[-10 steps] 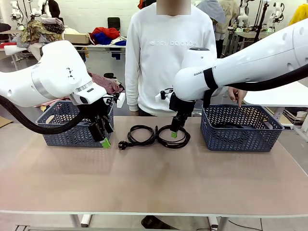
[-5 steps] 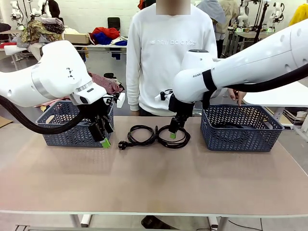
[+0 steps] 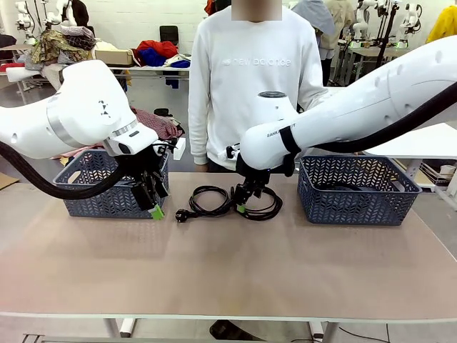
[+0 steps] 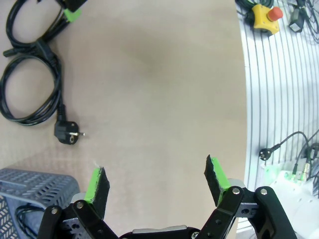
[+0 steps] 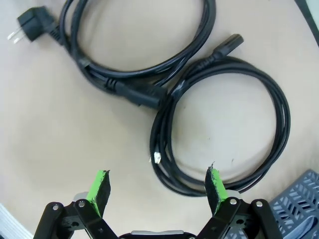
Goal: Organize the cables according to human instructions.
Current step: Pick up a bundle of cables and place it in the basket indicated by the human.
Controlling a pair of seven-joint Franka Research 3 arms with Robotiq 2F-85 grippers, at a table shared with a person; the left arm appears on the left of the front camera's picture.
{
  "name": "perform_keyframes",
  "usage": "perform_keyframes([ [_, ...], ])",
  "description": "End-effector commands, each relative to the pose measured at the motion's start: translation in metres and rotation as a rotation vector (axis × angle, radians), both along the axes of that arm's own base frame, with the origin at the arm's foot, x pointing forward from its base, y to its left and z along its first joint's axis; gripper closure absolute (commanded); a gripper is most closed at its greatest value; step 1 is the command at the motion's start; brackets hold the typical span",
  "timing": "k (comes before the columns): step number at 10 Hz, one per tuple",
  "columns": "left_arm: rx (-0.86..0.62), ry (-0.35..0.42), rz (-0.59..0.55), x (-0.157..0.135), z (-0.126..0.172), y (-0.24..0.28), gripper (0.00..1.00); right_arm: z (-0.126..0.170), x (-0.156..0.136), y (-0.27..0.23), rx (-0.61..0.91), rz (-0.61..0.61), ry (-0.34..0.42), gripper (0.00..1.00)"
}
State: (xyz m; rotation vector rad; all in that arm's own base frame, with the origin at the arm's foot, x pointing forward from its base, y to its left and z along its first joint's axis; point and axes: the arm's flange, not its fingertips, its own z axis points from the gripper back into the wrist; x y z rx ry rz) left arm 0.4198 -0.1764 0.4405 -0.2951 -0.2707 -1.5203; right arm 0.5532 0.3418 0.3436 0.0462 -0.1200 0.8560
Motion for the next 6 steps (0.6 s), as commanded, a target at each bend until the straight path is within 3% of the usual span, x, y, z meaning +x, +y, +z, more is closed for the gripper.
perform_keyframes([
  [1,0.000,-0.003,0.003,0.000,0.001,0.000,0.00,-0.005,0.014,0.014,-0.054,-0.042,-0.045,0.00],
  [6,0.000,-0.003,0.003,0.000,0.001,0.000,0.00,-0.015,0.021,0.020,-0.062,-0.108,-0.024,0.00],
])
